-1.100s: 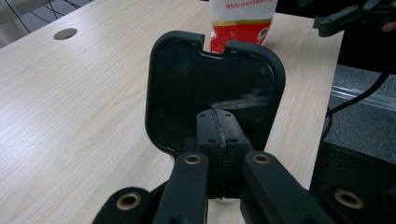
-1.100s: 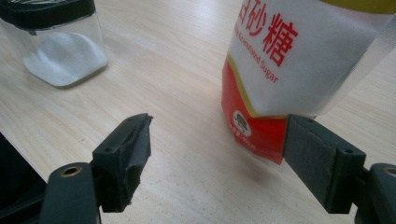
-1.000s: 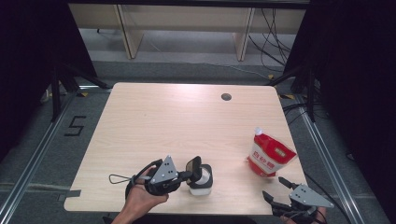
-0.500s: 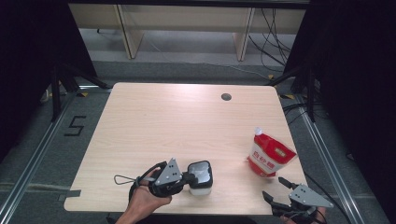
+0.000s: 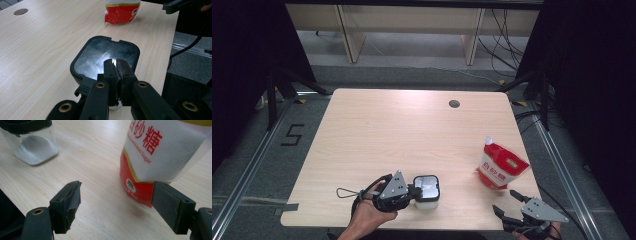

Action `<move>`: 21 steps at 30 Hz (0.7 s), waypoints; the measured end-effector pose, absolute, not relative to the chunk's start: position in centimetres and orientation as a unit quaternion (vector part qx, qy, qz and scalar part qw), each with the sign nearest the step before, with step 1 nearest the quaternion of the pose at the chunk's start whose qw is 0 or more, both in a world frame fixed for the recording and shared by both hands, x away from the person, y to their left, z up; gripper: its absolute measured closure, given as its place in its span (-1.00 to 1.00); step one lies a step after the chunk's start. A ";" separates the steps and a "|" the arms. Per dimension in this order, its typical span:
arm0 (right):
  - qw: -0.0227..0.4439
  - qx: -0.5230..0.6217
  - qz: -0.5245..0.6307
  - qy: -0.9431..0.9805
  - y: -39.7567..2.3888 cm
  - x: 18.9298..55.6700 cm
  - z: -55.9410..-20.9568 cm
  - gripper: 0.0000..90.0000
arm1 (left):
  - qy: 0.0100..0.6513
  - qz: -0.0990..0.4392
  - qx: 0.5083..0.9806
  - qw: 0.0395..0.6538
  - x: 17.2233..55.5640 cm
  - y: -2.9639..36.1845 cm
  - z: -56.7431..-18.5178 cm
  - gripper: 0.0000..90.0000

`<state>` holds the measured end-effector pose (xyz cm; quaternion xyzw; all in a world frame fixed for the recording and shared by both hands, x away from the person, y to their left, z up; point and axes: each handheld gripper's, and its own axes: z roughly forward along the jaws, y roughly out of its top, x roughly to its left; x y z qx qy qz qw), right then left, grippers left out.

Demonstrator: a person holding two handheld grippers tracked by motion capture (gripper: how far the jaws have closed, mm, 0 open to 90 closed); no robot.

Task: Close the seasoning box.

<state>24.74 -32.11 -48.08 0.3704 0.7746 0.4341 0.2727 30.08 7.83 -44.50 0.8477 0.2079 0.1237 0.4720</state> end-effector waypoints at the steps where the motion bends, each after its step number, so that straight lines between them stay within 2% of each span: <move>1: 0.273 0.371 0.434 0.775 -32.1 24.7 -48.1 -0.45 | 0.213 0.118 0.843 0.480 30.1 7.9 -44.4 0.86; 10: 0.275 0.369 0.432 0.775 -32.2 24.7 -48.1 -0.45 | 0.230 0.112 0.812 0.525 30.6 9.2 -43.5 0.32; 14: 0.276 0.369 0.432 0.775 -32.2 24.8 -48.1 -0.45 | 0.239 0.108 0.811 0.523 30.7 9.8 -43.2 0.09; 21: 0.270 0.372 0.436 0.774 -32.1 24.8 -48.1 -0.45 | 0.256 0.113 0.814 0.509 31.1 10.9 -43.7 -0.17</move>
